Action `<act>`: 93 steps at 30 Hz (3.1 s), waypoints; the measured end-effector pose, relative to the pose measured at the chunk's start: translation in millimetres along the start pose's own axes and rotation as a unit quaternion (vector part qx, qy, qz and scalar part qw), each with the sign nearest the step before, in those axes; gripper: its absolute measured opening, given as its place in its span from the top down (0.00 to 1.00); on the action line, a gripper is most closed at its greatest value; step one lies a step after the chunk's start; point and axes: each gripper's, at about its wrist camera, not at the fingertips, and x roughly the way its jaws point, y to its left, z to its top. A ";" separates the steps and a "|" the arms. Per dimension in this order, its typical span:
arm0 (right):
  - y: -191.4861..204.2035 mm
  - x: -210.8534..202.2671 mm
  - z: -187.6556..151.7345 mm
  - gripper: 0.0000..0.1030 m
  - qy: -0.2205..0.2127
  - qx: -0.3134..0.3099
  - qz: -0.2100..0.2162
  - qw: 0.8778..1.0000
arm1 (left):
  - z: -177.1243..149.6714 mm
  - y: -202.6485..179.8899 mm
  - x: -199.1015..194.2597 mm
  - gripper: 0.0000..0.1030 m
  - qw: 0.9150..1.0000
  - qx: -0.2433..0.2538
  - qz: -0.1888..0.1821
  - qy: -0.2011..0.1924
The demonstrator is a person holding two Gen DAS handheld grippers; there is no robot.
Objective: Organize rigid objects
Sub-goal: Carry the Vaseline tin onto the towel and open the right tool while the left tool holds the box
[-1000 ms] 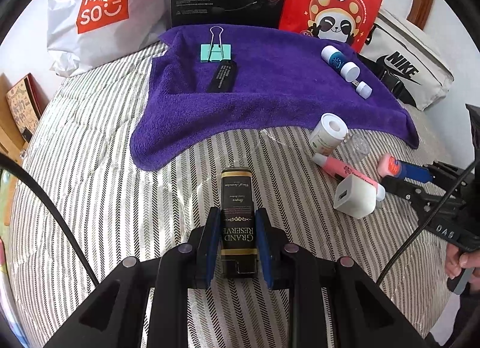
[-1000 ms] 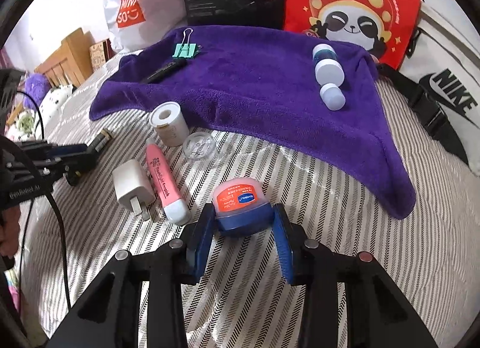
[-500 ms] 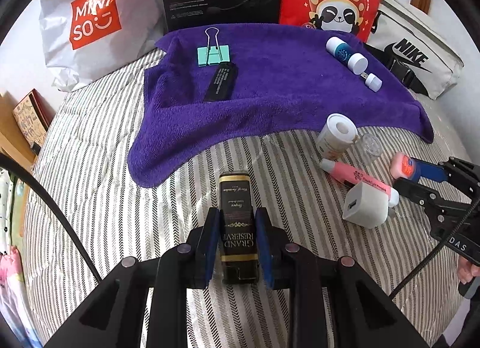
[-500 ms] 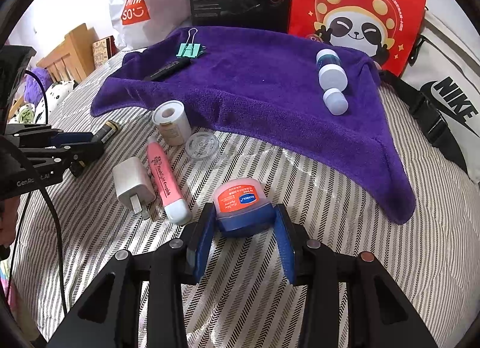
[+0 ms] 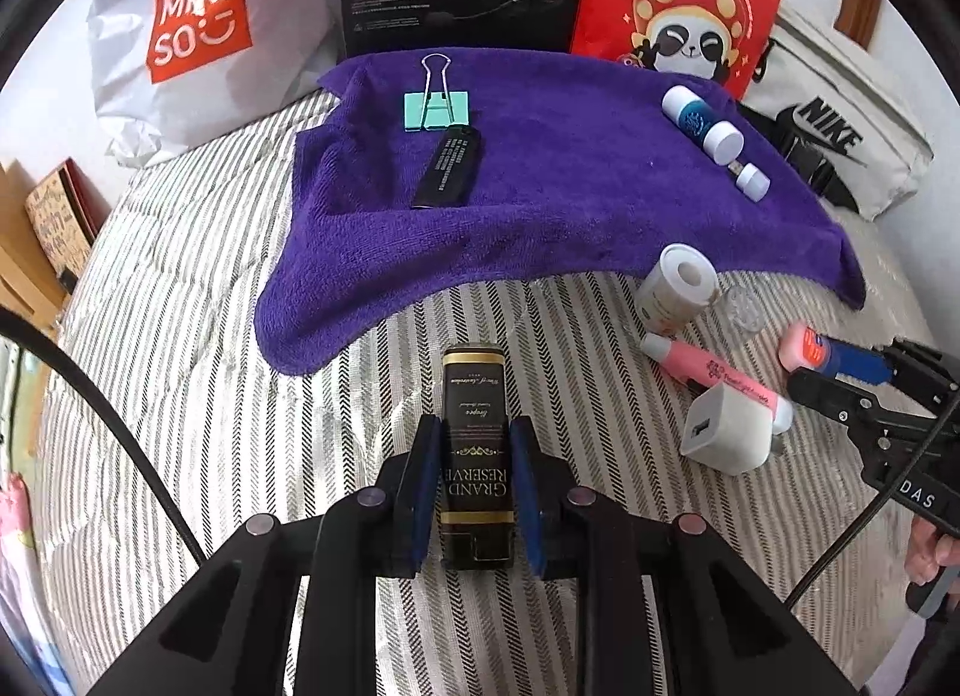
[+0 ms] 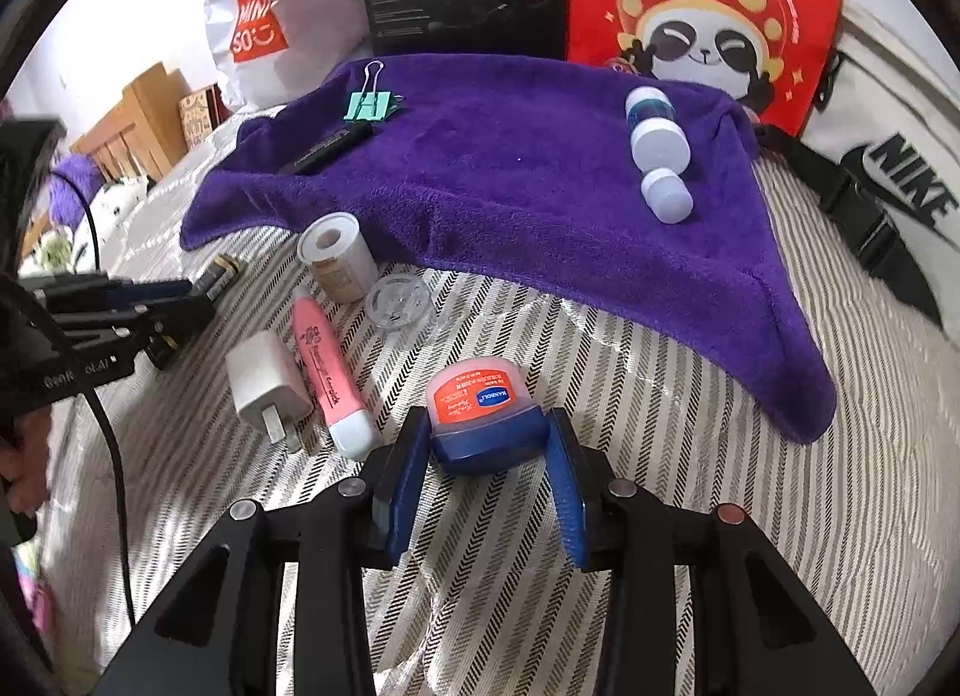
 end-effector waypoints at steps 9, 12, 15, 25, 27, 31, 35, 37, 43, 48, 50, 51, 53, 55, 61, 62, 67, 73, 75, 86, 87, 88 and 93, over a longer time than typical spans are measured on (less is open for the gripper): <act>-8.7 -27.7 7.4 0.63 -0.017 0.010 -0.004 1.000 | 5.2 -0.2 -23.2 0.78 1.000 -0.008 -0.019 -0.023; -13.5 -33.1 10.1 0.63 -0.018 0.016 -0.006 1.000 | 9.8 -2.1 -29.8 0.78 0.999 -0.003 -0.017 -0.029; -18.4 -39.4 13.1 0.63 -0.023 0.021 -0.005 1.000 | 15.5 -3.9 -35.4 0.78 0.999 0.002 -0.016 -0.034; -31.4 -45.9 29.1 0.63 -0.032 0.035 0.003 0.999 | 40.5 -8.3 -42.3 0.78 0.998 0.011 -0.022 -0.049; -34.4 -46.9 34.3 0.63 -0.036 0.036 0.004 0.999 | 47.8 -8.6 -40.9 0.78 0.998 0.013 -0.023 -0.050; -40.5 -44.7 45.1 0.63 -0.037 0.038 0.001 0.999 | 63.9 -9.6 -36.9 0.78 0.998 0.016 -0.024 -0.051; -49.0 -38.3 57.4 0.63 -0.037 0.042 -0.003 0.998 | 77.8 -10.1 -32.5 0.78 0.998 0.022 -0.028 -0.052; -54.0 -31.7 63.6 0.63 -0.032 0.047 -0.005 0.998 | 83.8 -10.1 -28.8 0.78 0.998 0.025 -0.027 -0.051; -65.5 -7.8 77.3 0.63 -0.006 0.070 0.009 0.998 | 97.5 -7.8 -14.8 0.78 0.998 0.024 -0.036 -0.045; -67.1 10.7 85.7 0.63 0.014 0.074 0.014 0.997 | 107.6 -5.7 -4.0 0.78 0.998 0.024 -0.040 -0.043; -67.0 16.9 88.9 0.63 0.022 0.074 0.012 0.997 | 110.9 -3.7 -1.3 0.78 0.998 0.022 -0.037 -0.047; -67.3 20.4 89.9 0.63 0.026 0.074 0.012 0.997 | 112.2 -2.7 -0.3 0.78 0.998 0.022 -0.038 -0.047; -66.6 28.2 91.1 0.63 0.037 0.071 0.011 0.997 | 114.5 0.0 2.9 0.78 0.998 0.020 -0.041 -0.044; -67.8 35.8 91.1 0.63 0.046 0.073 0.009 0.996 | 116.1 2.9 5.9 0.78 0.998 0.018 -0.042 -0.042; -67.7 44.7 94.2 0.63 0.053 0.073 0.006 0.996 | 120.2 6.6 13.0 0.78 0.998 0.022 -0.044 -0.035; -67.9 44.8 94.1 0.63 0.052 0.071 0.004 0.996 | 120.9 6.5 13.7 0.78 0.998 0.022 -0.043 -0.035; -66.4 46.1 95.3 0.62 0.056 0.060 0.002 0.997 | 123.1 5.3 17.8 0.78 0.998 0.024 -0.047 -0.031; -70.0 45.6 96.5 0.61 0.063 0.063 0.013 0.996 | 122.1 5.9 22.8 0.78 0.998 0.023 -0.050 -0.024; -71.6 44.5 96.1 0.59 0.065 0.067 0.015 0.996 | 120.9 6.7 23.5 0.78 0.998 0.021 -0.051 -0.021; -77.4 17.5 88.3 0.54 0.043 0.071 0.007 0.997 | 121.3 5.8 25.0 0.78 0.998 0.016 -0.056 -0.012; -78.0 11.9 86.7 0.54 0.037 0.074 0.007 0.997 | 122.1 5.4 26.6 0.78 0.998 0.015 -0.059 -0.011; -78.8 8.0 85.8 0.53 0.033 0.078 0.007 0.996 | 123.2 4.2 28.2 0.78 0.998 0.015 -0.060 -0.009; -85.9 -9.9 78.5 0.51 0.011 0.102 0.018 0.995 | 133.7 -8.2 42.3 0.78 0.998 0.024 -0.060 0.001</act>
